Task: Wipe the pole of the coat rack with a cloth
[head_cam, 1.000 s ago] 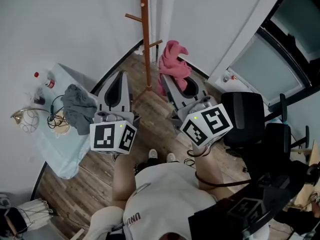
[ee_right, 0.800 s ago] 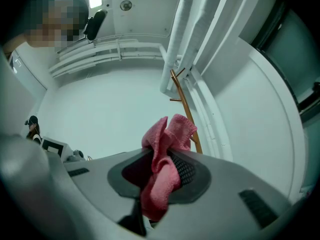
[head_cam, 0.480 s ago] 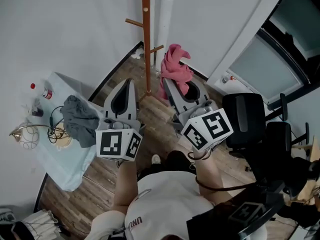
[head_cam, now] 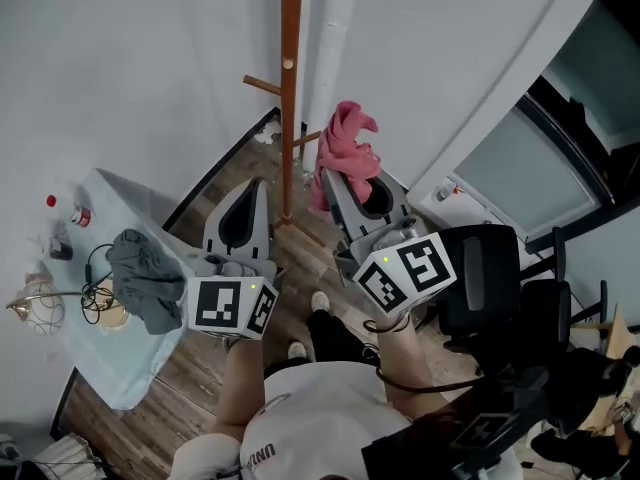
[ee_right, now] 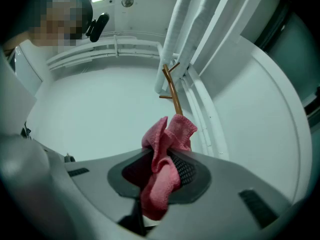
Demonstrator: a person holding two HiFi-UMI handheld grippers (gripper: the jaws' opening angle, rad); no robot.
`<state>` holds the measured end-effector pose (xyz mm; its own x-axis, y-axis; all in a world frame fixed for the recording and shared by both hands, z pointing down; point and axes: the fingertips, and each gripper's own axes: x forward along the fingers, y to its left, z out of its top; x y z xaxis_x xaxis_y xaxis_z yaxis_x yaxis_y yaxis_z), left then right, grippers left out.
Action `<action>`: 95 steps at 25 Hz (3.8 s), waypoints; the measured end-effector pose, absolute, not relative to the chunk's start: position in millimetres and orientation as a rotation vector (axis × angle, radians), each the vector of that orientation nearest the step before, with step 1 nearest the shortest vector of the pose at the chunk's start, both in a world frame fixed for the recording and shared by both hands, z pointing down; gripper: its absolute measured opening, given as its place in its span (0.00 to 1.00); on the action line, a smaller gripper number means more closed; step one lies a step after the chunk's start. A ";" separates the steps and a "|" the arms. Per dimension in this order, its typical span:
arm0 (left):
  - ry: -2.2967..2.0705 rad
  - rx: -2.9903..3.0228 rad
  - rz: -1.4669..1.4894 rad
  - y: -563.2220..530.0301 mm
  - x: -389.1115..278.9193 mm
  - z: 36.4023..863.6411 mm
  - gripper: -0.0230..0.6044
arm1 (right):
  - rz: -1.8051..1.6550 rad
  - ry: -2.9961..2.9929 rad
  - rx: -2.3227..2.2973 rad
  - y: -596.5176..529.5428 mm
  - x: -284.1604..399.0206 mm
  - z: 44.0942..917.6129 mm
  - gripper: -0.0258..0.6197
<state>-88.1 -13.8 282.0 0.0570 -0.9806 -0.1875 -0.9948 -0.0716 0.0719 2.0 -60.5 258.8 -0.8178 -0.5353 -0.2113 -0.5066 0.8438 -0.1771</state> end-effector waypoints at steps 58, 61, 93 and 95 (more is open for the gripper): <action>1.997 -2.200 0.389 -174.3 -153.8 213.6 0.05 | 0.462 2.486 -0.568 -221.4 -70.3 16.8 0.18; 1.999 -2.209 0.388 -175.3 -151.2 214.2 0.05 | 0.445 2.506 -0.578 -224.7 -69.5 24.9 0.18; 2.090 -2.277 0.314 -163.2 -155.6 255.4 0.05 | 0.146 2.679 -0.614 -239.7 -83.8 130.1 0.18; 2.086 -2.290 0.301 -161.5 -154.2 259.5 0.05 | 0.128 2.691 -0.625 -240.3 -84.6 137.0 0.18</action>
